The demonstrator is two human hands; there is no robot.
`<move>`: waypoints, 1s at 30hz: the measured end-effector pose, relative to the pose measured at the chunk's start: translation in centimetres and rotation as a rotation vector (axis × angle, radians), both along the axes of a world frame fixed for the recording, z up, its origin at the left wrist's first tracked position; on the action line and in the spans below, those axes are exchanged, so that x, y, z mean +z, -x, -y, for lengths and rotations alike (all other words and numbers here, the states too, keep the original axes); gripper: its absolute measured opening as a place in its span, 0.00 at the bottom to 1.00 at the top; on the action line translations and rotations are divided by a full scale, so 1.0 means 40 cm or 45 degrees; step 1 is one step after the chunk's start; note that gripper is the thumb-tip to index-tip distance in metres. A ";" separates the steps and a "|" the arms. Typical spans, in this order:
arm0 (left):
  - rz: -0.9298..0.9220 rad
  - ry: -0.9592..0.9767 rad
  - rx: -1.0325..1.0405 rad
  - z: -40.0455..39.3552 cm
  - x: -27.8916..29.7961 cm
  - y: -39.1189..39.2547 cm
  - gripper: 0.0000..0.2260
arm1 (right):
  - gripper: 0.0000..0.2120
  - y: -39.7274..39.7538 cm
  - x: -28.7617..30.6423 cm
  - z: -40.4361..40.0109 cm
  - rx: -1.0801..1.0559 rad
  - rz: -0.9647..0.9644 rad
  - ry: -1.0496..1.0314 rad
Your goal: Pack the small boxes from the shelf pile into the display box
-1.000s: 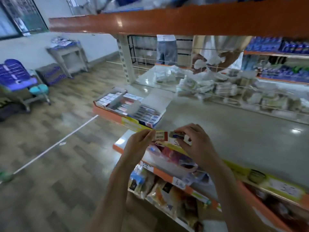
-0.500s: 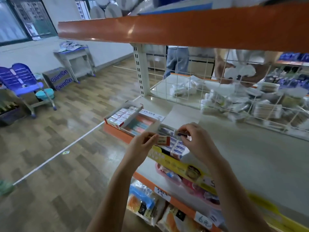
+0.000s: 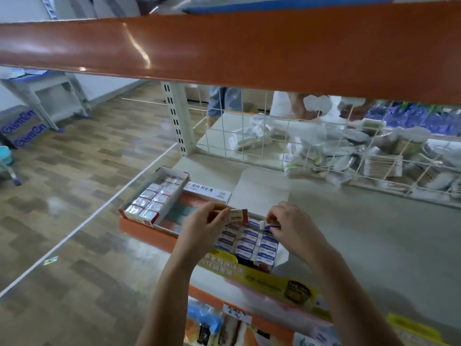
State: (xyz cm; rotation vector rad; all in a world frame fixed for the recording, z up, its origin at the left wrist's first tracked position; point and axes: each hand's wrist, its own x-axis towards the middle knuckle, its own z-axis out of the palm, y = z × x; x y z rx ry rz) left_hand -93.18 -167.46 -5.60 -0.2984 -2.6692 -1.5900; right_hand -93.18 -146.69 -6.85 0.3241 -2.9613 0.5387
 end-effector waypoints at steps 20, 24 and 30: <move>-0.034 0.088 -0.469 0.052 0.010 0.164 0.03 | 0.07 -0.032 -0.009 0.082 -0.454 -0.013 -0.123; -0.055 0.104 -0.499 0.060 0.010 0.181 0.03 | 0.07 -0.038 -0.012 0.097 -0.496 -0.015 -0.186; -0.074 0.090 -0.477 0.126 0.022 0.224 0.04 | 0.11 -0.028 0.015 0.114 -0.580 -0.008 -0.153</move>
